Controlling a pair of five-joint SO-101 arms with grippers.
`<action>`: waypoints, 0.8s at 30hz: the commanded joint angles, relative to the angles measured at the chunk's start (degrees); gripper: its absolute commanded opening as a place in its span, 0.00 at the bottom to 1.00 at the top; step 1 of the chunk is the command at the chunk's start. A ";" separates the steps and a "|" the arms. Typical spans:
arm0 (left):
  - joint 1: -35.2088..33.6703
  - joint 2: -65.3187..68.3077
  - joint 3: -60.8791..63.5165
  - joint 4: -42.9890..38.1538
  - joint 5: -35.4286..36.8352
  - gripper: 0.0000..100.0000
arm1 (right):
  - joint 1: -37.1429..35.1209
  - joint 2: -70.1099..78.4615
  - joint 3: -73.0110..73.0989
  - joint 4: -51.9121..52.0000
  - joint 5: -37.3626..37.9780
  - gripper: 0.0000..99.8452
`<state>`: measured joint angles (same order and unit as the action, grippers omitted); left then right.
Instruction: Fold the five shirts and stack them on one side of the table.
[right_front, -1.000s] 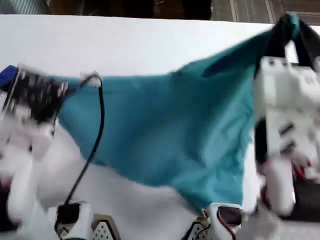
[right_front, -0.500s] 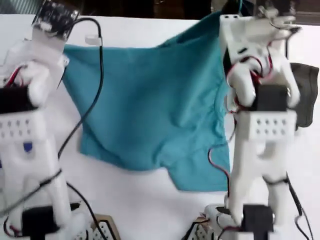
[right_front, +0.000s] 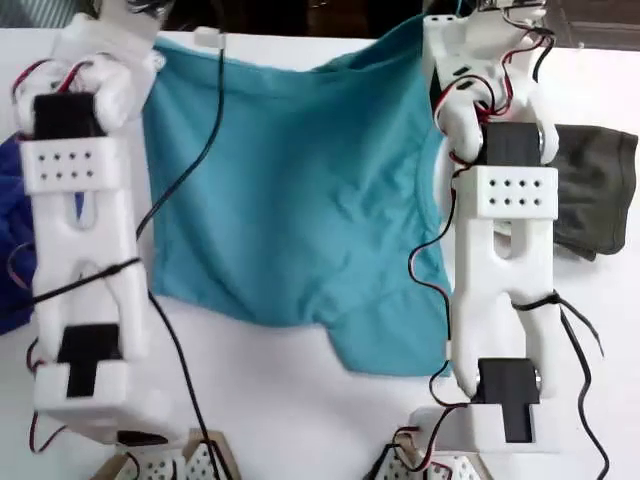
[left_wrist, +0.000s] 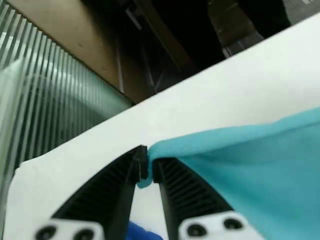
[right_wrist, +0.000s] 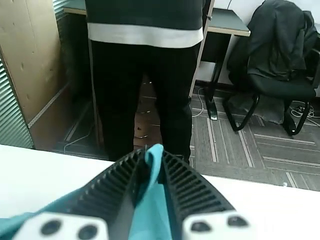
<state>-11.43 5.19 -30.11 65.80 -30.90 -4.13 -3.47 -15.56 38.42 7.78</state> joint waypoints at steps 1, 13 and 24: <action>0.97 0.09 -8.13 7.65 0.44 0.03 | -0.13 -2.07 -5.89 5.32 -0.09 0.02; 0.79 -0.26 -24.31 33.05 0.00 0.03 | -0.22 -14.29 -12.13 20.79 -0.09 0.02; -4.13 -15.30 -11.38 36.57 0.88 0.03 | 4.88 -29.76 -12.13 23.25 -0.62 0.02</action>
<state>-14.07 -1.41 -48.13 101.41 -30.37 -2.29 -28.44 -25.23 61.89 7.78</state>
